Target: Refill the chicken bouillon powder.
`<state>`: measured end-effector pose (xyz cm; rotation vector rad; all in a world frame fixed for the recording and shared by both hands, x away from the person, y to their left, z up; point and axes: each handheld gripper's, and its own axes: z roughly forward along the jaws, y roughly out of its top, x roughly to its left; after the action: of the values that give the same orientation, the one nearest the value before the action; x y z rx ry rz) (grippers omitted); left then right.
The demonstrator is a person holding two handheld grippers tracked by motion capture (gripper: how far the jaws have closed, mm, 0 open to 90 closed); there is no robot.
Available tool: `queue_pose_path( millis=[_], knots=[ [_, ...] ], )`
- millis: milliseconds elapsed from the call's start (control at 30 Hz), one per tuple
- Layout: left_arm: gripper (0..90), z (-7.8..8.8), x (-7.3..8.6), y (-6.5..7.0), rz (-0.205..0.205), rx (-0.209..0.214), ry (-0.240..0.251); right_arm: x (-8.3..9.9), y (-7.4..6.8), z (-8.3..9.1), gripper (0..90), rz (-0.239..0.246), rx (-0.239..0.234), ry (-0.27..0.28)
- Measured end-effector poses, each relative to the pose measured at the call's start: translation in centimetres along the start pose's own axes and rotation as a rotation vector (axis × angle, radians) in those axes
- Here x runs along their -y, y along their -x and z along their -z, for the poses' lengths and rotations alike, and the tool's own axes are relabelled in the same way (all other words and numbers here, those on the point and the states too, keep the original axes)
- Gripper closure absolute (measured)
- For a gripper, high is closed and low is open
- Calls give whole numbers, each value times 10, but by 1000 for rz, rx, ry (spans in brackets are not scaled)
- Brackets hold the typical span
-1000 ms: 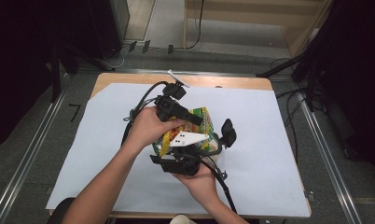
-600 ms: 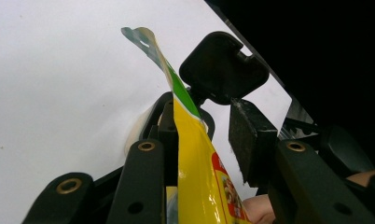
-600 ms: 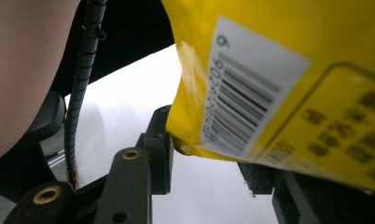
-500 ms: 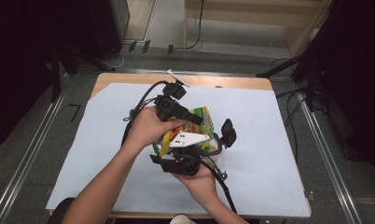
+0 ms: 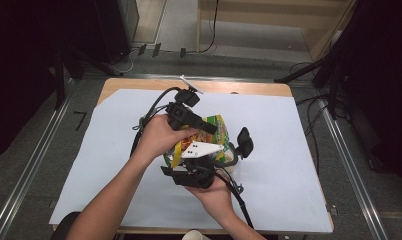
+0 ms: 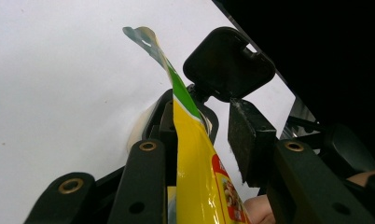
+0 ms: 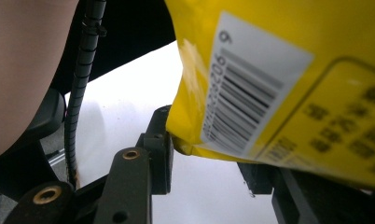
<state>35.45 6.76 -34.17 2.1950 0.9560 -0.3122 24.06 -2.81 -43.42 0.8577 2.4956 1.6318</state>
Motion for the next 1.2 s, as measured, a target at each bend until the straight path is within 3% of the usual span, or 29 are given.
queue_pose_path(
  millis=[267,733,1200],
  knots=[
    [655,5,0,5,-18,1,38,-1,1,2,619,-16,-9,18],
    [654,4,0,3,-14,5,27,-2,1,3,618,-39,-25,19],
    [666,3,0,3,-8,-1,29,-1,2,2,618,-28,-16,11]
  ],
)
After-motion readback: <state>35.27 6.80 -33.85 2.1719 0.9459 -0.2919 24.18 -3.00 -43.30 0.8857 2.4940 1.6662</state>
